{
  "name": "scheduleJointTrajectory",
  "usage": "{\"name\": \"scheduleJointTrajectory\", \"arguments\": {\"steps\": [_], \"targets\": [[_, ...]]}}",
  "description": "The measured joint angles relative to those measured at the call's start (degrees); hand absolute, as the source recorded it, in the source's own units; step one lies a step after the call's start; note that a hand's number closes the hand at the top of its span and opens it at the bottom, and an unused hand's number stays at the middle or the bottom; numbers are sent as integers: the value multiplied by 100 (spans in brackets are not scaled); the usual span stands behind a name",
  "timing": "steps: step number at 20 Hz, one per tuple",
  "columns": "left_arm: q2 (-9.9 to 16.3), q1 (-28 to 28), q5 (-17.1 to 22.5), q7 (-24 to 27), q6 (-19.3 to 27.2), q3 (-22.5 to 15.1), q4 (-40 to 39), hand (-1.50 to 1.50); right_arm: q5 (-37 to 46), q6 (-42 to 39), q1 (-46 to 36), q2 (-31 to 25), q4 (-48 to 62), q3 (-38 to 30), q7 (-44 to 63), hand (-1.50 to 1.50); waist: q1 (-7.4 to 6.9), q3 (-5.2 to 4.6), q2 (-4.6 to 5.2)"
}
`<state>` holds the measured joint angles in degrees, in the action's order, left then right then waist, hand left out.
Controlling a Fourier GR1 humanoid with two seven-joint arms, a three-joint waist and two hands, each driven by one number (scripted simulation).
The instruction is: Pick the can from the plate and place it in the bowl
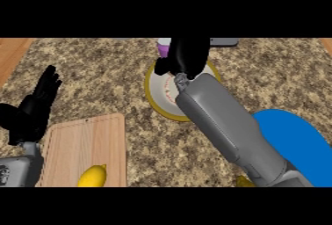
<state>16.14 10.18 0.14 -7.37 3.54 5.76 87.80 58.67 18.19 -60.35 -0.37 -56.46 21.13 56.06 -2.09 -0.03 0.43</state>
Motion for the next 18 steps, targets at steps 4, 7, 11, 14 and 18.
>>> {"name": "scheduleJointTrajectory", "arguments": {"steps": [4, 7, 11, 14, 18], "targets": [[-86, -19, -72, 67, 45, -24, -69, 0, -97, 546, -114, 2, 772, -454, -575, 150, 50, 1, 2], [-51, -10, -51, 20, 30, 14, -23, 0, -251, 179, -34, -56, 1344, -632, -457, 150, 37, -1, 10], [-91, -108, -63, -53, 41, -4, 131, 0, -656, 204, 175, -58, 1742, -1047, -788, -150, 71, 4, -2], [-63, -104, -50, -118, 13, 32, 214, 0, -972, 168, 200, -104, 2064, -1326, -1409, -150, 70, 5, 1], [8, -77, -5, -52, -61, 145, 71, 0, -1456, 501, 343, -77, 1922, -1748, -2151, -150, 108, 7, -3]]}}
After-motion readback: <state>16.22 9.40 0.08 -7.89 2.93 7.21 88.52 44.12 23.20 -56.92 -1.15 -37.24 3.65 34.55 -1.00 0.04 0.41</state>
